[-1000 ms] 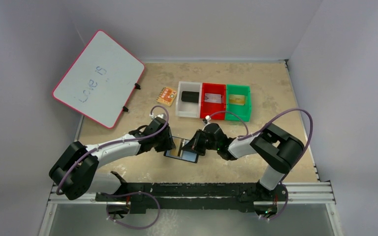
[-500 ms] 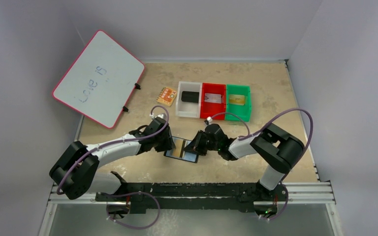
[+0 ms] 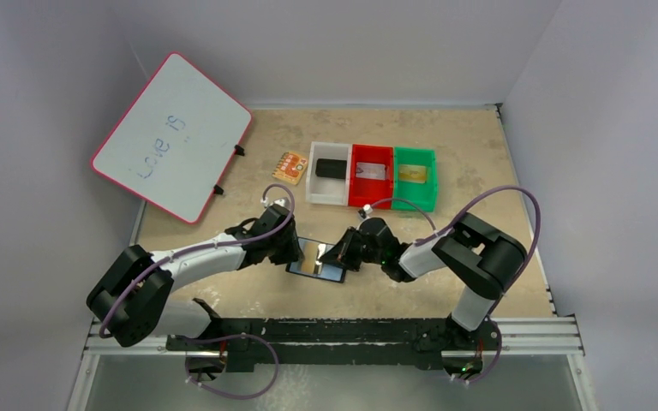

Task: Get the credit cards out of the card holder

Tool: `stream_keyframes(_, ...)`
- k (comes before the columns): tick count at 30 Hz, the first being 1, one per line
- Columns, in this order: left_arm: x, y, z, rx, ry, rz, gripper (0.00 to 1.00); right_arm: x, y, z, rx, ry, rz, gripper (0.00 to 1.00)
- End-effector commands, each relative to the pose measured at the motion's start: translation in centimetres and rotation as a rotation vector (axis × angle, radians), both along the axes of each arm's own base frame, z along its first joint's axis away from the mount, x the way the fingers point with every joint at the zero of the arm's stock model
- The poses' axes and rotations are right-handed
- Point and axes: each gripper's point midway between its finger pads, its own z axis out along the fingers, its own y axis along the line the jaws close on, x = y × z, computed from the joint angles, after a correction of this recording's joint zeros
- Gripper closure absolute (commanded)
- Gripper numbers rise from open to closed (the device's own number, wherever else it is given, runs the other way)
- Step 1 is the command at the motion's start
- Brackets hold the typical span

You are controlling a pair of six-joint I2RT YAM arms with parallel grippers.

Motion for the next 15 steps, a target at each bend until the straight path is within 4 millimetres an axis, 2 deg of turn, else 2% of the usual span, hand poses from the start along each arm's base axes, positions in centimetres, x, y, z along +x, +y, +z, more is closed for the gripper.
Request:
stream_keyframes(1, -1.0, 0.6, -1.0, 0.04, 0.03, -0.015, 0.76, 0.9, -0.1, 1.7, 0.042, -0.056, -0.041, 1.0)
stream_keyframes(11, -0.5, 0.7, -0.5, 0.047, 0.011, 0.002, 0.76, 0.4, -1.8, 1.6, -0.009, -0.05, -0.069, 1.0)
stream_keyframes(15, -0.2, 0.5, 0.3, 0.045, -0.011, -0.002, 0.69, 0.5, -2.0, 1.4, -0.028, -0.046, -0.075, 1.0)
